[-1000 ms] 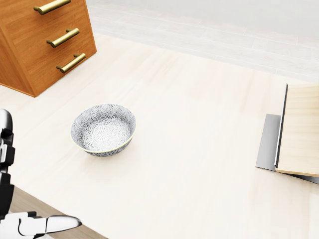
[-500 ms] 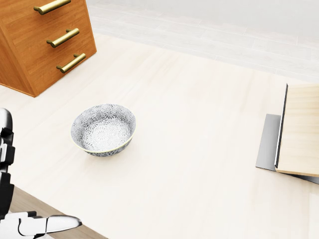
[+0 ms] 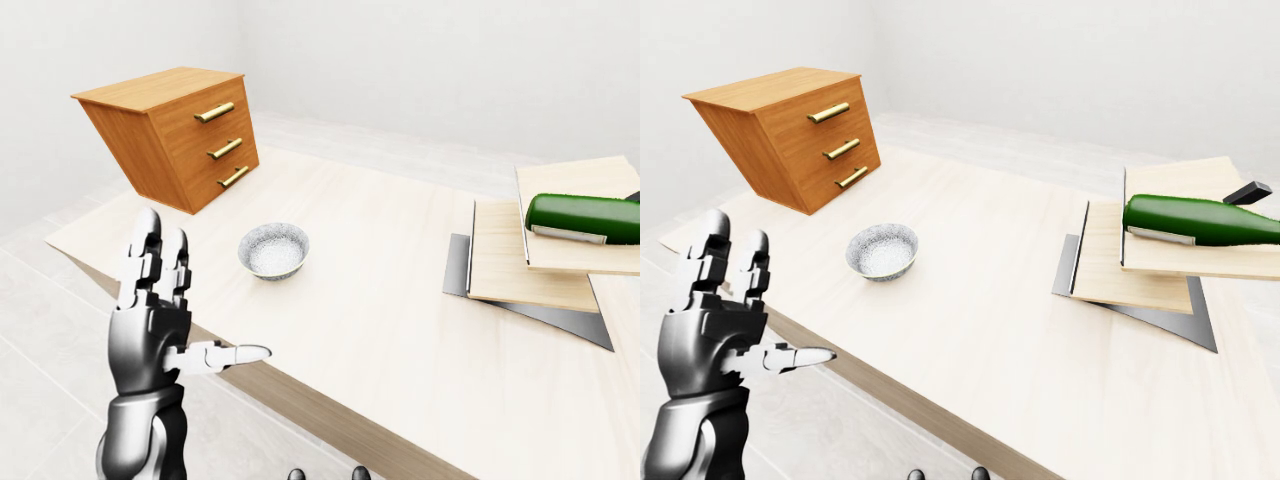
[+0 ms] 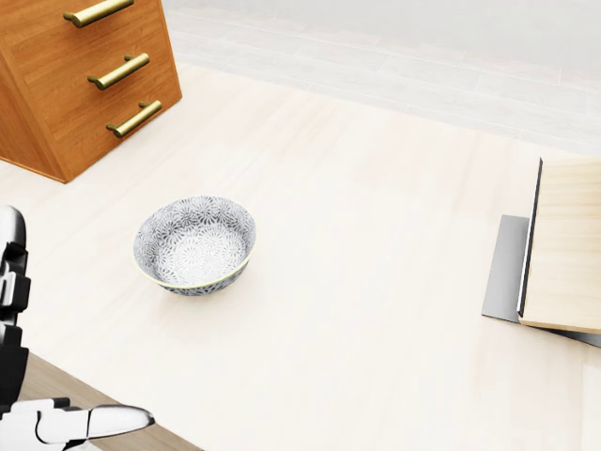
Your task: Put the wine bottle on the wine rack.
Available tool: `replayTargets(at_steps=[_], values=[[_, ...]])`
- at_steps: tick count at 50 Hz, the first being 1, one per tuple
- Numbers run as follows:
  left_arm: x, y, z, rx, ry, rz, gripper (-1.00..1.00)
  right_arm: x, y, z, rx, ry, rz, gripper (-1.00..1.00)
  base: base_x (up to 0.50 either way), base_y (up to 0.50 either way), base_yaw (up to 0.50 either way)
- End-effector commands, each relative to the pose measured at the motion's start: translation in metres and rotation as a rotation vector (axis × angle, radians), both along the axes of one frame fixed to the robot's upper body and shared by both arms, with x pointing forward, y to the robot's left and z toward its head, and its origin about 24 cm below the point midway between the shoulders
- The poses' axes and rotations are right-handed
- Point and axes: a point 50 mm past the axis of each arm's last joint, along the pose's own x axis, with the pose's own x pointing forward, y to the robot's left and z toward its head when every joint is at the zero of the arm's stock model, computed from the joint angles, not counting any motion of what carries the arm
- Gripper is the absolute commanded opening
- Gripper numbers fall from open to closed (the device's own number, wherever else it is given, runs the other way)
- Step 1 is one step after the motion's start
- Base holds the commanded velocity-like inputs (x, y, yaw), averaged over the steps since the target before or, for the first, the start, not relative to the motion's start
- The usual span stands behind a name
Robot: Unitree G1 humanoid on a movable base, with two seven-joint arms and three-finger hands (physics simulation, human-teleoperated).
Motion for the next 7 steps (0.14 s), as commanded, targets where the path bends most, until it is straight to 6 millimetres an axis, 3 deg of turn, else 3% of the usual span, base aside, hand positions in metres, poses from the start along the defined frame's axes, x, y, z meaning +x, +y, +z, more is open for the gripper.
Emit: replayTargets(at_steps=[1, 7], values=[[0.001, 0.001, -0.002, -0.003, 0.010, 0.000, 1.00, -0.005, 0.025, 0.007, -0.075, 0.016, 0.058, 1.00, 0.00, 0.00, 0.00], [0.001, 0.001, -0.002, -0.003, 0.009, -0.001, 1.00, -0.011, 0.036, 0.012, -0.108, 0.009, 0.084, 1.00, 0.00, 0.00, 0.00]])
